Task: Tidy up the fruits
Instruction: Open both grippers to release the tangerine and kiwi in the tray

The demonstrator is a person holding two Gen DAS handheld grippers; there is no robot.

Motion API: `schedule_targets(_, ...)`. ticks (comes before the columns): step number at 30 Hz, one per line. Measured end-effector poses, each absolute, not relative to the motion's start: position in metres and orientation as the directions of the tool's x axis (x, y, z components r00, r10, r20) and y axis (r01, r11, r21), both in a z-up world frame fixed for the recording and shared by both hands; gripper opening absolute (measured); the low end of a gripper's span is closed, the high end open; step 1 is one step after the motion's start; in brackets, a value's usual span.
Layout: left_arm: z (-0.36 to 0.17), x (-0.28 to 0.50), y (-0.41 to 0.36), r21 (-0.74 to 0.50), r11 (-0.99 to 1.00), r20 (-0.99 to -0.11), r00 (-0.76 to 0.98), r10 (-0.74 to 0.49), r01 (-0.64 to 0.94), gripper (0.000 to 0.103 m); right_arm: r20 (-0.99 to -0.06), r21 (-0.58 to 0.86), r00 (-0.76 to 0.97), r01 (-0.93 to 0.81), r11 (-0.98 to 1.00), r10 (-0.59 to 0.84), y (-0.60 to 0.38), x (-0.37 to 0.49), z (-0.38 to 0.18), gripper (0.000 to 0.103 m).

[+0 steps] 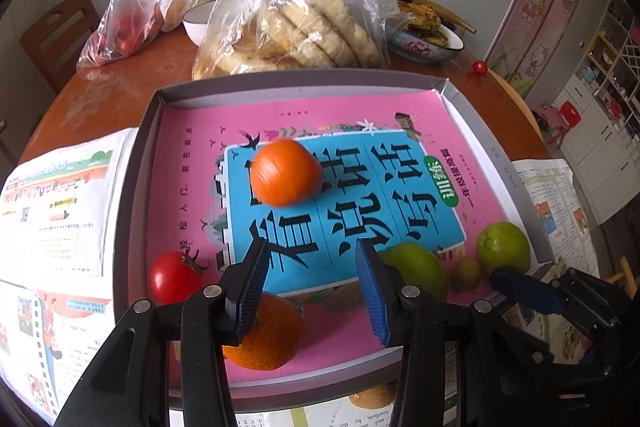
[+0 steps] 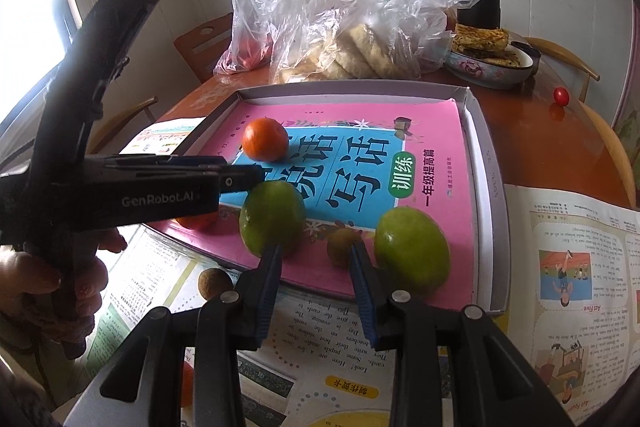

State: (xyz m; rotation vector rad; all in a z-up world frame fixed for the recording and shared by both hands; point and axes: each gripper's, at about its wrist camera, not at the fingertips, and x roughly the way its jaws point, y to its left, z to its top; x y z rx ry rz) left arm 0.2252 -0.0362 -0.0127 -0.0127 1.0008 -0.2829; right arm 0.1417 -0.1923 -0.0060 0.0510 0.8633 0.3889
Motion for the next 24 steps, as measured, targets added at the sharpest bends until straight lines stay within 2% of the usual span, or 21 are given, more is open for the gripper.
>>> schedule_targets(5,-0.011,0.221,-0.033,-0.154,0.961,-0.819,0.514,-0.254,0.230,0.046,-0.728,0.197,0.590,-0.309,0.931,0.349,-0.193,0.140,-0.004,0.036)
schedule_targets(8,-0.008,0.218,-0.030,-0.162,0.961,-0.815,0.518,-0.259,0.225,0.046,-0.726,0.196,0.596,-0.301,0.933,0.345,-0.194,0.138,-0.004,0.043)
schedule_targets(14,-0.004,0.209,-0.024,-0.181,0.958,-0.805,0.526,-0.274,0.223,0.048,-0.729,0.197,0.596,-0.291,0.936,0.338,-0.195,0.137,-0.004,0.044)
schedule_targets(16,-0.003,0.207,-0.023,-0.193,0.956,-0.802,0.525,-0.284,0.222,0.057,-0.729,0.194,0.596,-0.292,0.936,0.337,-0.195,0.137,-0.004,0.045)
schedule_targets(24,0.002,0.200,-0.016,-0.219,0.953,-0.794,0.530,-0.298,0.208,0.066,-0.728,0.192,0.599,-0.289,0.938,0.333,-0.194,0.136,-0.004,0.048)
